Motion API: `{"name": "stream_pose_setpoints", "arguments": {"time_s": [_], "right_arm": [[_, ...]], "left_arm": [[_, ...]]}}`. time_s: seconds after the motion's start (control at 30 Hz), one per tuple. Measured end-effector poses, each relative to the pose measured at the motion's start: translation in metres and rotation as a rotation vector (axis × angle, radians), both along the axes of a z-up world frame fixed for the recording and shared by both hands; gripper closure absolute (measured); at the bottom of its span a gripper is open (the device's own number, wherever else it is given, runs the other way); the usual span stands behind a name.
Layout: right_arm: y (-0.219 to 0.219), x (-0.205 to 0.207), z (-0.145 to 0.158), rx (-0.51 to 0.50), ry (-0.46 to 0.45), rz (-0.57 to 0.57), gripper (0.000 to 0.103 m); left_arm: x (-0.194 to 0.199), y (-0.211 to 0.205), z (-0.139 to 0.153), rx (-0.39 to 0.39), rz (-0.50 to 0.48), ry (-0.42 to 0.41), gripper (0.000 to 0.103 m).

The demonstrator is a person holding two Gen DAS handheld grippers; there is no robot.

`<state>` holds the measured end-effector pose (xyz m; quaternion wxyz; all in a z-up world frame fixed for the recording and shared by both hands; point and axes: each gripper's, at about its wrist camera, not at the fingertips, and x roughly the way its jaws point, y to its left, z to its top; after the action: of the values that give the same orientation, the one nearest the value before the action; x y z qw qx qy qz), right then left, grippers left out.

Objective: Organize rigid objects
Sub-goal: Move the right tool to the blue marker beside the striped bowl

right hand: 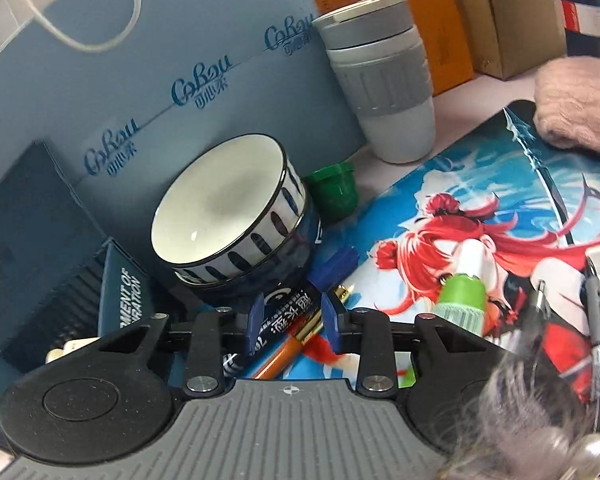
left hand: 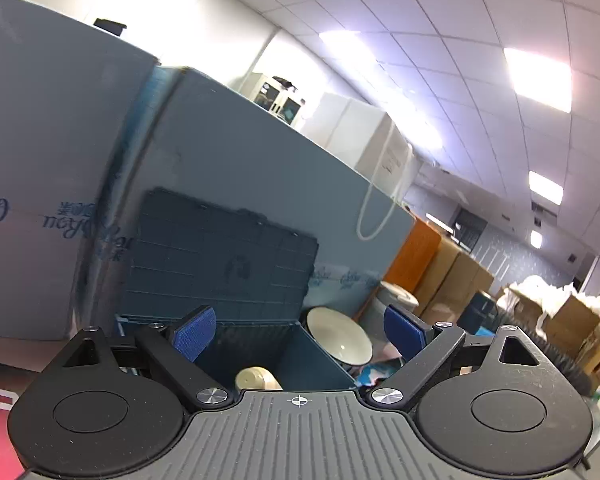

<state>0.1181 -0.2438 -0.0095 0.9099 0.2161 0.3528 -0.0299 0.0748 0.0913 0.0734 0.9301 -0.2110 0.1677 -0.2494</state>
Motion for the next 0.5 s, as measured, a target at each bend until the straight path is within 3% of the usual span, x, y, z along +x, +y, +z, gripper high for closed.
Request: {"name": "stream_pose_setpoints", "arguments": {"time_s": [0.2,0.37,0.5], "right_arm": [[0.021,0.01,-0.003,-0.125,0.065,-0.028,0.071],[0.035,0.014,0.002,-0.216,0.107,-0.07,0.062],[0.035,0.01,0.001,-0.151,0.11,-0.081,0.061]], "left_arm": [[0.0,0.008,0.001,-0.029,0.015,0.001,0.01],[0.0,0.009,0.002,-0.036,0.011,-0.004,0.01],[-0.001,0.011,0.003,-0.045,0.009,-0.013,0.01]]}}
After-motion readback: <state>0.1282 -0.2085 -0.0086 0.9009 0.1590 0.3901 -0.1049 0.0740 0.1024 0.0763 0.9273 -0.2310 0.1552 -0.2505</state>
